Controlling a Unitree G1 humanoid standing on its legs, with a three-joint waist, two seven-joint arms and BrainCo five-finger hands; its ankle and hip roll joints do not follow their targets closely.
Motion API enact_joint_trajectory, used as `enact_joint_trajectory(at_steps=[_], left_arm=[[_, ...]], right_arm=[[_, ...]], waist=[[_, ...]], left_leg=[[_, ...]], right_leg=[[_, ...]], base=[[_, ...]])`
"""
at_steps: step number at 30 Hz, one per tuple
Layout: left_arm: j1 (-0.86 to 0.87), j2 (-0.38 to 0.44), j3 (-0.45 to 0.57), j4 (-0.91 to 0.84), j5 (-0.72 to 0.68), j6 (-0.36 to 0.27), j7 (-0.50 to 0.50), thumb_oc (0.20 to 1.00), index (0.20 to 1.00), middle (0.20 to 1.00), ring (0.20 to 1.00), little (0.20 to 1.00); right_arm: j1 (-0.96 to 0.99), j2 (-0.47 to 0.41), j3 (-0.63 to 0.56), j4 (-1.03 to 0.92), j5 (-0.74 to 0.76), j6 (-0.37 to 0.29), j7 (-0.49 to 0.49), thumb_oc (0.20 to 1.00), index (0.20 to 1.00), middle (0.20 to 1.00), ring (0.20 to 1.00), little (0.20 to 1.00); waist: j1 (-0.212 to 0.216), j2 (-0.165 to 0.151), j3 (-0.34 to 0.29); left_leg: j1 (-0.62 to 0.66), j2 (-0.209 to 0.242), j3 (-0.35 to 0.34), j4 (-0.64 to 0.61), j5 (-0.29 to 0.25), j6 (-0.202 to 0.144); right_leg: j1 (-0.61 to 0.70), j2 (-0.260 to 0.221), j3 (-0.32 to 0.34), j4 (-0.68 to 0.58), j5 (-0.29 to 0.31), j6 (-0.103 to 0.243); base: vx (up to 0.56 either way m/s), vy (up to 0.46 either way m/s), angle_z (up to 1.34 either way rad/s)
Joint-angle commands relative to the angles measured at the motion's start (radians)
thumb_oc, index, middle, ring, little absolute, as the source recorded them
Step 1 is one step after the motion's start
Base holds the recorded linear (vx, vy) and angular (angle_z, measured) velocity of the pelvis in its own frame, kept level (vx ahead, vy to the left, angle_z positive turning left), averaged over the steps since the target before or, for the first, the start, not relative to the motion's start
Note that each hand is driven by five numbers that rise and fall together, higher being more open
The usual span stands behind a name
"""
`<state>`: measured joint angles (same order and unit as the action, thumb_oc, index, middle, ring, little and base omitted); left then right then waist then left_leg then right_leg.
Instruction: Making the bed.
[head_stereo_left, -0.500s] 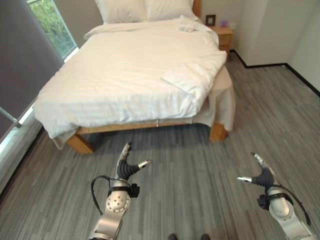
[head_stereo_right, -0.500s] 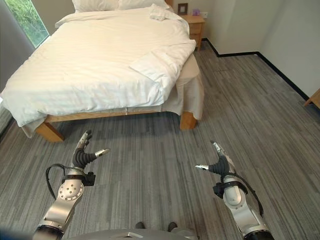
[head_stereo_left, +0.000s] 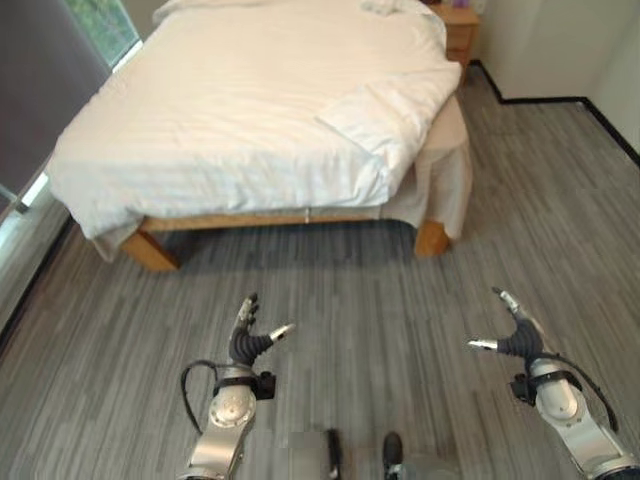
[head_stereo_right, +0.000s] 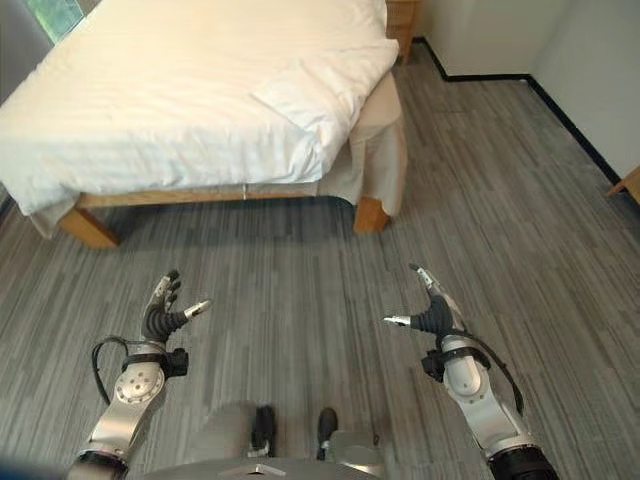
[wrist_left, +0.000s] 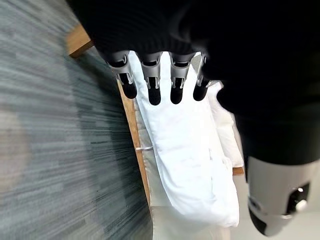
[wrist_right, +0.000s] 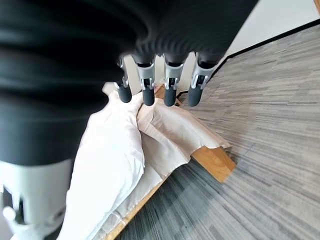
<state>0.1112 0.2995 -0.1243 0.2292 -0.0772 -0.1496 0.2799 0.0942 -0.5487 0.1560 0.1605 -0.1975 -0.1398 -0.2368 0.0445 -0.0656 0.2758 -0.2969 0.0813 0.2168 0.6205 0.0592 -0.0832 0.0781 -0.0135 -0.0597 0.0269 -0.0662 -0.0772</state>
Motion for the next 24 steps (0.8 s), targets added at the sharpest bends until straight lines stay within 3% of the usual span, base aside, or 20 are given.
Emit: enact_joint_trajectory(at_steps=[1,2,4,6,8,9,10,11,12,13,15,16,18,20,22,24], left_arm=[[0.014,-0.014,0.001,-0.043,-0.005,-0.035,0.017,1.000,1.000,1.000,1.000,1.000],[0.021,-0.015,-0.004,-0.041,0.006,-0.032,0.015,1.000,1.000,1.000,1.000,1.000],[0.023,-0.011,-0.014,-0.035,0.018,-0.022,0.014,1.000,1.000,1.000,1.000,1.000],[0.035,-0.005,-0.008,-0.046,0.035,-0.019,0.007,1.000,1.000,1.000,1.000,1.000],[0.044,-0.004,-0.010,-0.052,0.048,-0.020,0.000,1.000,1.000,1.000,1.000,1.000],[0.035,0.004,-0.015,-0.049,0.054,-0.017,0.001,1.000,1.000,1.000,1.000,1.000],[0.018,0.019,-0.024,-0.047,0.065,-0.011,0.000,1.000,1.000,1.000,1.000,1.000],[0.000,0.044,-0.028,-0.059,0.082,-0.009,0.012,1.000,1.000,1.000,1.000,1.000],[-0.001,0.045,-0.027,-0.059,0.082,-0.009,0.012,1.000,1.000,1.000,1.000,1.000],[-0.013,0.061,-0.027,-0.070,0.092,-0.009,0.019,1.000,1.000,1.000,1.000,1.000],[-0.036,0.087,-0.024,-0.091,0.099,-0.005,0.026,1.000,1.000,1.000,1.000,1.000],[-0.049,0.090,-0.020,-0.100,0.096,-0.007,0.029,1.000,1.000,1.000,1.000,1.000],[-0.064,0.084,-0.017,-0.109,0.093,-0.013,0.035,1.000,1.000,1.000,1.000,1.000],[-0.082,0.076,-0.016,-0.115,0.082,-0.021,0.041,1.000,1.000,1.000,1.000,1.000],[-0.095,0.072,-0.005,-0.119,0.079,-0.026,0.046,1.000,1.000,1.000,1.000,1.000],[-0.107,0.070,0.004,-0.114,0.086,-0.025,0.056,1.000,1.000,1.000,1.000,1.000]], right_arm=[[-0.025,-0.038,-0.031,-0.073,-0.032,-0.022,-0.017,1.000,1.000,1.000,1.000,1.000],[-0.013,-0.038,-0.032,-0.069,-0.033,-0.023,-0.019,1.000,1.000,1.000,1.000,1.000],[-0.015,-0.042,-0.028,-0.057,-0.033,-0.015,-0.025,1.000,1.000,1.000,1.000,1.000],[-0.017,-0.045,-0.024,-0.065,-0.051,-0.014,-0.020,1.000,1.000,1.000,1.000,1.000],[0.015,-0.027,-0.026,-0.082,-0.071,-0.023,-0.011,1.000,1.000,1.000,1.000,1.000],[0.013,-0.023,-0.019,-0.082,-0.082,-0.022,-0.011,1.000,1.000,1.000,1.000,1.000],[0.008,-0.016,-0.006,-0.076,-0.095,-0.019,-0.015,1.000,1.000,1.000,1.000,1.000],[-0.003,-0.010,0.010,-0.080,-0.116,-0.013,-0.014,1.000,1.000,1.000,1.000,1.000],[-0.004,-0.010,0.011,-0.079,-0.117,-0.013,-0.014,1.000,1.000,1.000,1.000,1.000],[-0.012,-0.002,0.015,-0.088,-0.113,-0.012,-0.009,1.000,1.000,1.000,1.000,1.000],[-0.004,0.012,0.012,-0.100,-0.109,-0.013,-0.006,1.000,1.000,1.000,1.000,1.000],[0.002,0.017,0.010,-0.099,-0.117,-0.007,-0.009,1.000,1.000,1.000,1.000,1.000],[0.010,0.025,0.001,-0.107,-0.125,-0.008,-0.011,1.000,1.000,1.000,1.000,1.000],[0.014,0.043,-0.002,-0.102,-0.117,-0.007,-0.019,1.000,1.000,1.000,1.000,1.000],[0.011,0.052,0.000,-0.086,-0.111,-0.001,-0.027,1.000,1.000,1.000,1.000,1.000],[0.004,0.058,0.004,-0.072,-0.109,0.004,-0.033,1.000,1.000,1.000,1.000,1.000]], waist=[[0.034,0.007,-0.040],[0.036,0.016,-0.051],[0.034,0.026,-0.063],[0.043,0.025,-0.087],[0.039,0.023,-0.124],[0.038,0.012,-0.129],[0.037,0.000,-0.131],[0.022,-0.009,-0.119],[0.026,-0.007,-0.120],[0.014,-0.002,-0.106],[-0.007,0.016,-0.087],[-0.017,0.031,-0.082],[-0.048,0.048,-0.067],[-0.079,0.052,-0.063],[-0.094,0.046,-0.069],[-0.098,0.044,-0.074]], left_leg=[[0.034,-0.012,0.000,-0.289,-0.044,0.047],[0.054,-0.011,0.019,-0.454,0.013,0.036],[0.043,0.010,0.060,-0.671,0.053,0.027],[0.034,0.010,0.018,-0.708,0.047,0.030],[0.055,-0.001,0.008,-0.708,0.110,0.036],[0.072,-0.011,0.013,-0.708,0.105,0.047],[0.098,-0.024,0.022,-0.708,0.089,0.061],[0.171,-0.047,0.043,-0.708,0.035,0.085],[0.169,-0.042,0.047,-0.708,0.037,0.085],[0.209,-0.044,0.058,-0.708,0.015,0.096],[0.285,-0.027,0.081,-0.708,-0.037,0.107],[0.310,-0.017,0.084,-0.708,-0.058,0.106],[0.348,-0.010,0.074,-0.708,-0.072,0.100],[0.380,0.000,0.059,-0.708,-0.090,0.079],[0.406,0.004,0.055,-0.708,-0.114,0.059],[0.424,0.007,0.057,-0.708,-0.128,0.050]], right_leg=[[0.172,-0.017,0.018,-0.114,-0.086,0.102],[0.184,-0.015,0.024,-0.114,-0.097,0.111],[0.222,-0.029,0.017,-0.114,-0.130,0.129],[0.252,-0.042,0.026,-0.114,-0.146,0.150],[0.276,-0.058,0.043,-0.102,-0.141,0.160],[0.258,-0.073,0.051,-0.047,-0.134,0.171],[0.221,-0.085,0.063,0.045,-0.096,0.194],[0.133,-0.122,0.055,0.248,0.045,0.267],[0.127,-0.119,0.060,0.250,0.047,0.266],[0.063,-0.135,0.053,0.371,0.143,0.298],[-0.041,-0.186,-0.022,0.515,0.205,0.306],[-0.089,-0.209,-0.069,0.529,0.167,0.279],[-0.158,-0.192,-0.107,0.493,0.088,0.256],[-0.176,-0.148,-0.116,0.305,0.029,0.232],[-0.177,-0.131,-0.115,0.058,0.049,0.230],[-0.189,-0.132,-0.118,-0.052,0.091,0.238]], base=[[0.47,0.087,-0.46],[0.49,0.096,-0.74],[0.54,0.098,-0.48],[0.61,0.085,0.04],[0.67,0.096,-0.48],[0.59,0.075,-0.55],[0.67,0.113,-0.48],[0.48,0.083,-0.50],[0.42,0.099,-0.64],[0.22,0.055,-0.51],[0.42,0.072,-0.44],[0.42,0.036,-0.30],[0.38,-0.048,-0.14],[0.42,-0.188,0.28],[0.42,-0.236,0.47],[0.32,-0.193,0.32]])
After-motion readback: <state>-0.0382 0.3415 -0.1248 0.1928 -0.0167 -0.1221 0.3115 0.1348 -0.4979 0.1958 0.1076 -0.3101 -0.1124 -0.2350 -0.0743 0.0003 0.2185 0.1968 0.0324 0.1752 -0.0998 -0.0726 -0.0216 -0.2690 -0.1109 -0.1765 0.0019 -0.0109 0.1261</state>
